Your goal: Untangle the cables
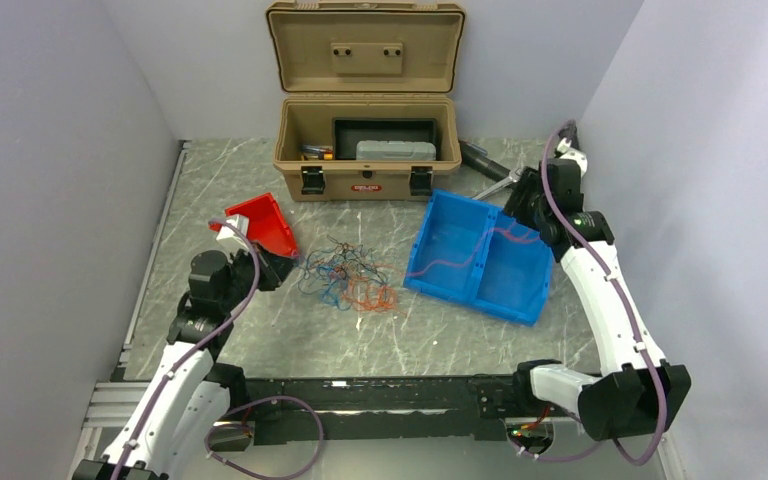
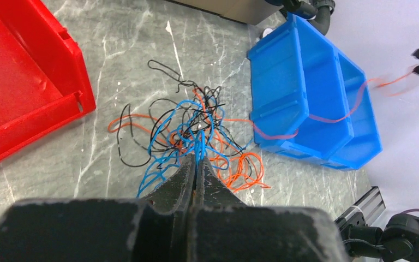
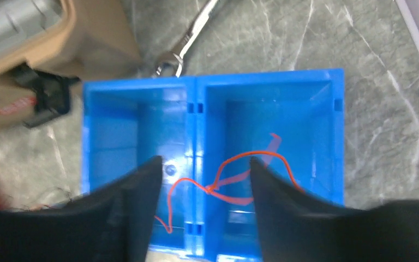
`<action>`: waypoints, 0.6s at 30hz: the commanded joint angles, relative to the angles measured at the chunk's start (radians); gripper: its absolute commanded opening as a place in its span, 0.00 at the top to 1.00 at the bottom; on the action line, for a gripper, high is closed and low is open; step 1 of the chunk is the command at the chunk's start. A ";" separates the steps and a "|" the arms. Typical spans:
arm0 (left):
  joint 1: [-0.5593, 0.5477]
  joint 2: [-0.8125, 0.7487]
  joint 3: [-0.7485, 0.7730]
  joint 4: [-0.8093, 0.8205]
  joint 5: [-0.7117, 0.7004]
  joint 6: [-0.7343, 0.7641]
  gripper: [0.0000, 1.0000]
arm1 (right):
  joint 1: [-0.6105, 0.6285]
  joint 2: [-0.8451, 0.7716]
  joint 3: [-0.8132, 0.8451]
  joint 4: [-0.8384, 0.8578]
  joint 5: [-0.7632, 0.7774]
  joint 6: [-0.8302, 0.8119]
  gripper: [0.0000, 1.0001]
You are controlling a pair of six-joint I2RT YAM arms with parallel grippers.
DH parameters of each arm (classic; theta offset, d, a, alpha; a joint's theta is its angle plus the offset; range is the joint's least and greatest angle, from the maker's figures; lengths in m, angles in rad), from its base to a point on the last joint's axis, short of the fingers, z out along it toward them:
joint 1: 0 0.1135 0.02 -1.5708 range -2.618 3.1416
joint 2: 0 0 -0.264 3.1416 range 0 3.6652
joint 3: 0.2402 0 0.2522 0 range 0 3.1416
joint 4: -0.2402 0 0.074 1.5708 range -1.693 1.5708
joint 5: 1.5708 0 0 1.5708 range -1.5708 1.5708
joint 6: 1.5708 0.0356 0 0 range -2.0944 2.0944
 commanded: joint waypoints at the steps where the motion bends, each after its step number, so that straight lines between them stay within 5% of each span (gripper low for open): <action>1: -0.007 -0.023 0.029 0.041 0.041 0.043 1.00 | -0.022 -0.006 -0.033 0.033 -0.112 0.045 0.24; 4: -0.009 -0.027 0.046 0.007 0.044 0.058 1.00 | -0.014 -0.019 -0.020 0.038 -0.156 0.019 0.14; 7: -0.008 -0.034 0.053 -0.003 0.040 0.063 1.00 | 0.046 -0.011 0.012 0.025 -0.261 -0.052 0.17; 13: -0.009 -0.035 0.058 -0.018 0.018 0.074 1.00 | 0.442 0.133 0.133 -0.057 -0.217 -0.240 0.22; 18: -0.010 -0.033 0.055 -0.025 0.014 0.078 1.00 | 0.596 0.349 0.253 -0.111 -0.217 -0.348 0.28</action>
